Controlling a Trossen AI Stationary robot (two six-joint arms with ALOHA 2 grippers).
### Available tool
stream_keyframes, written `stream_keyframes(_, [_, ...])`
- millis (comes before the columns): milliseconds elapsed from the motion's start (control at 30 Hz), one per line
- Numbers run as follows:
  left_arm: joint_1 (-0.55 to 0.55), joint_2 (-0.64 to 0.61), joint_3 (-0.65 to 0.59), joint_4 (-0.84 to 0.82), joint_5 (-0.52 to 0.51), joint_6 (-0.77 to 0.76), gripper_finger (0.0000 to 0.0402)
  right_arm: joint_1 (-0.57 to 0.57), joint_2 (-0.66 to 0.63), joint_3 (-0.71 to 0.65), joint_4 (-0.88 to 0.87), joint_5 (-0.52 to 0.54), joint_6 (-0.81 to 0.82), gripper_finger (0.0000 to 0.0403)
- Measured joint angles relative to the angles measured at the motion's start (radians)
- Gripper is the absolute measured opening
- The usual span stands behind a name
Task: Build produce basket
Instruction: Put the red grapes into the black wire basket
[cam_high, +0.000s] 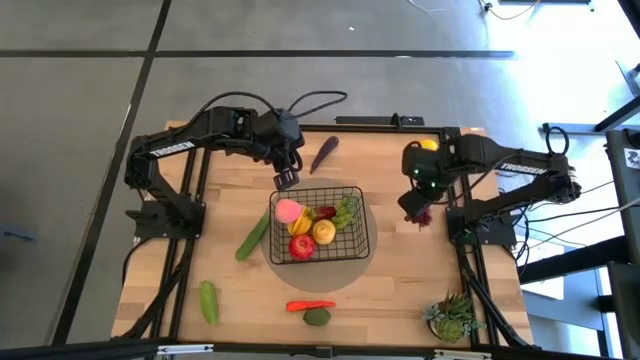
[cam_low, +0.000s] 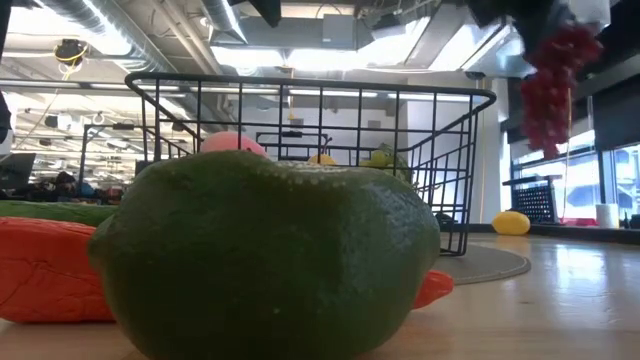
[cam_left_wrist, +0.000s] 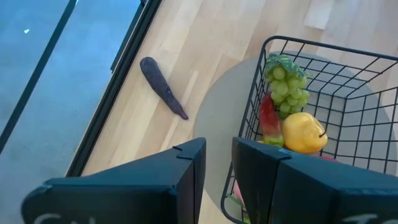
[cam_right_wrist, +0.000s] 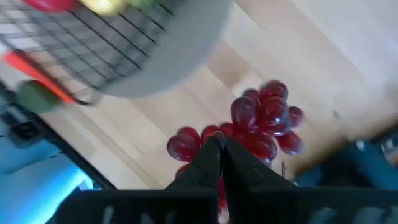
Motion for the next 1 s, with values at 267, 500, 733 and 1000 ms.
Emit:
stream_keyframes(267, [0.0, 0.0, 0.0, 0.0, 0.0, -0.008, 0.0067, 0.0, 0.123, 0.245, 0.114, -0.047, -0.129, 0.0])
stream_keyframes(500, [0.0, 0.0, 0.0, -0.001, 0.0, -0.004, 0.0067, 0.0, 0.188, 0.285, 0.305, -0.206, -0.121, 0.0])
stream_keyframes(733, [0.0, 0.0, 0.0, -0.04, 0.0, 0.0, 0.0067, 0.0, 0.295, 0.285, 0.364, -0.323, -0.127, 0.0])
stream_keyframes(1000, [0.0, 0.0, 0.0, -0.054, 0.0, 0.027, 0.0067, 0.0, 0.442, 0.285, 0.361, -0.376, -0.146, 0.0])
